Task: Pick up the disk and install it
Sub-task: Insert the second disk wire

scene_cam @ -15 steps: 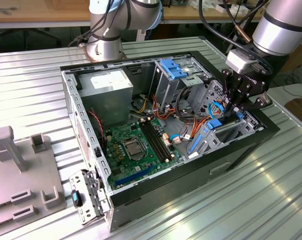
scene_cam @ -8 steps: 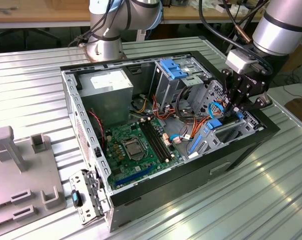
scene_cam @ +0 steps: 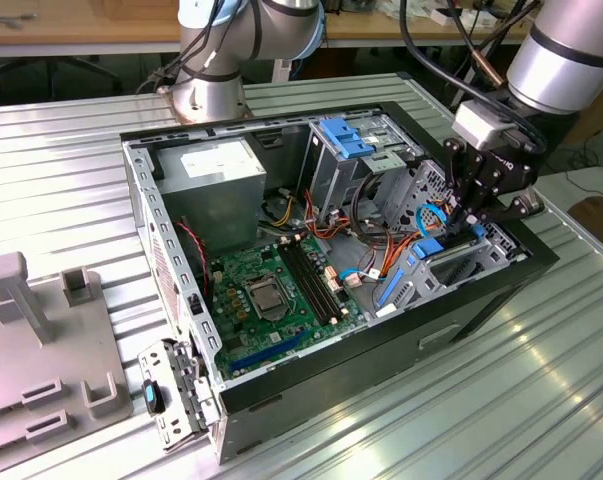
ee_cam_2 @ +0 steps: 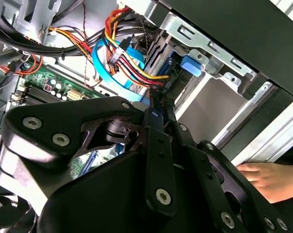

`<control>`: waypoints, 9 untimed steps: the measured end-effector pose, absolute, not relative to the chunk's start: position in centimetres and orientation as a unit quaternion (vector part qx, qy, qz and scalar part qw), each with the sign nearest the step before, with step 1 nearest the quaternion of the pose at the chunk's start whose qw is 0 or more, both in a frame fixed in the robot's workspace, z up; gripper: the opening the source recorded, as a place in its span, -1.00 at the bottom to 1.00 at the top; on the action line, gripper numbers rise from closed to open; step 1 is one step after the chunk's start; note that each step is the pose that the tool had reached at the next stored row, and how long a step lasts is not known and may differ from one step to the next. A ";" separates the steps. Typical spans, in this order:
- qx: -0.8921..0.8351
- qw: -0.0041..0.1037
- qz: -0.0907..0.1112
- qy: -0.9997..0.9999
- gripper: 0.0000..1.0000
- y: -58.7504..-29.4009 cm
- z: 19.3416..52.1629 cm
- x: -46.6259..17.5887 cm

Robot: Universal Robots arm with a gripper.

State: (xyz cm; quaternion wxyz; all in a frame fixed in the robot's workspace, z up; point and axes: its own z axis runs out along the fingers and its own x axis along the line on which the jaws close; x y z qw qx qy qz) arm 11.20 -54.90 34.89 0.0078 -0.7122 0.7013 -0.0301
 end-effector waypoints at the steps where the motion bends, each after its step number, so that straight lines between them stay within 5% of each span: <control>1: -0.712 0.008 -0.030 0.701 -0.67 -55.0 34.9 11.2; 9: -0.712 0.019 -0.019 0.702 -0.67 -55.4 34.9 11.2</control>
